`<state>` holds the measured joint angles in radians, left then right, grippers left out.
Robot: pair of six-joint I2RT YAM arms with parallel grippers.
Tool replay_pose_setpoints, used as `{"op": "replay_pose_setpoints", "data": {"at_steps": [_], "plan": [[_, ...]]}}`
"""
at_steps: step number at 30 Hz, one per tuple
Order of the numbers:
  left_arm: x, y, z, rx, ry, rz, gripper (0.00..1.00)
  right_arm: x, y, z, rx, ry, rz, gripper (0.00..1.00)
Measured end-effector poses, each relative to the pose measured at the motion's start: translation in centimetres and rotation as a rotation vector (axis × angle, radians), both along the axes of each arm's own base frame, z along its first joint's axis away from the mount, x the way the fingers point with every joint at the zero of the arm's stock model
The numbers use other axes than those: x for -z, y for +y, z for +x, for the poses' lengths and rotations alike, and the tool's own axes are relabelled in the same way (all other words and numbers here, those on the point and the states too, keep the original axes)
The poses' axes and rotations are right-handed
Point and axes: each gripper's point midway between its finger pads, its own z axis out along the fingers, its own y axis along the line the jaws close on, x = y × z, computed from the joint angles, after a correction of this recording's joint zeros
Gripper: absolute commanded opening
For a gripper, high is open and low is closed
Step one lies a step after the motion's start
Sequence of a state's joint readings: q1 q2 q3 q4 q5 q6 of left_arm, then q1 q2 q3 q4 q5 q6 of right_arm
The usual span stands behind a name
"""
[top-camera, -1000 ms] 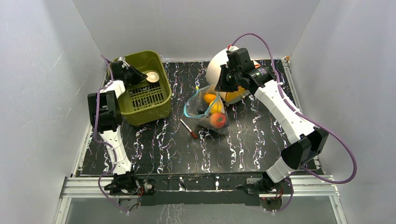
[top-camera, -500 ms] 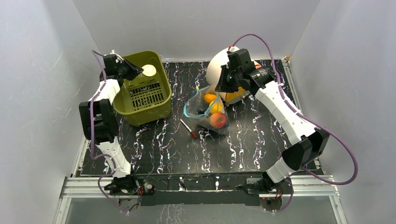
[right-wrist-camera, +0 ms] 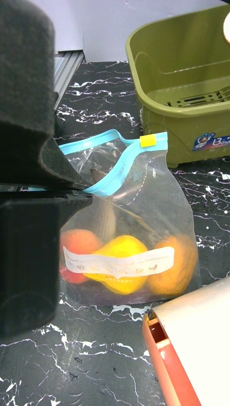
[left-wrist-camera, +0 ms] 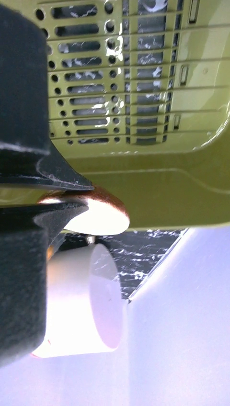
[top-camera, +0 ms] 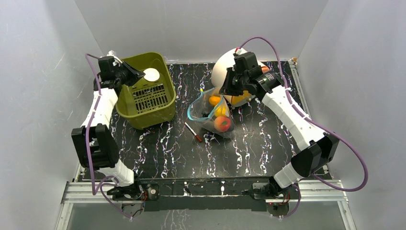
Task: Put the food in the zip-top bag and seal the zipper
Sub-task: Place the fake vegetable in the zipper food storage bag.
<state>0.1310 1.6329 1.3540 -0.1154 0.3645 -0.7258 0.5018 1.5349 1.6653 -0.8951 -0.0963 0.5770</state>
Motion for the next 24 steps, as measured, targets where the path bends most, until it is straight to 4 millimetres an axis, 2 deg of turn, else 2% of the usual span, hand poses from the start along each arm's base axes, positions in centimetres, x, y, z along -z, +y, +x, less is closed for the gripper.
{"op": "replay_pose_setpoints", "data": {"at_steps": [6,11,15,21,24], "plan": [[-3.4,-2.7,-3.1,0.108,-0.036,-0.015,0.0,0.1,0.2,0.1,0.005,-0.002,0.02,0.0],[-4.5,-5.9,-5.8,0.24,-0.045,-0.023,0.0,0.1,0.4,0.2,0.015,0.0,0.032,0.0],[-4.9,-9.4,-7.8,0.372,-0.056,-0.017,0.0,0.2,0.4,0.2,0.02,0.003,0.038,0.0],[-4.2,-15.1,-11.2,0.568,-0.07,-0.006,0.0,0.2,0.6,0.3,0.026,0.003,0.053,0.0],[-3.9,-16.9,-12.2,0.631,-0.082,-0.005,0.0,0.2,0.6,0.3,0.027,0.005,0.056,0.0]]}}
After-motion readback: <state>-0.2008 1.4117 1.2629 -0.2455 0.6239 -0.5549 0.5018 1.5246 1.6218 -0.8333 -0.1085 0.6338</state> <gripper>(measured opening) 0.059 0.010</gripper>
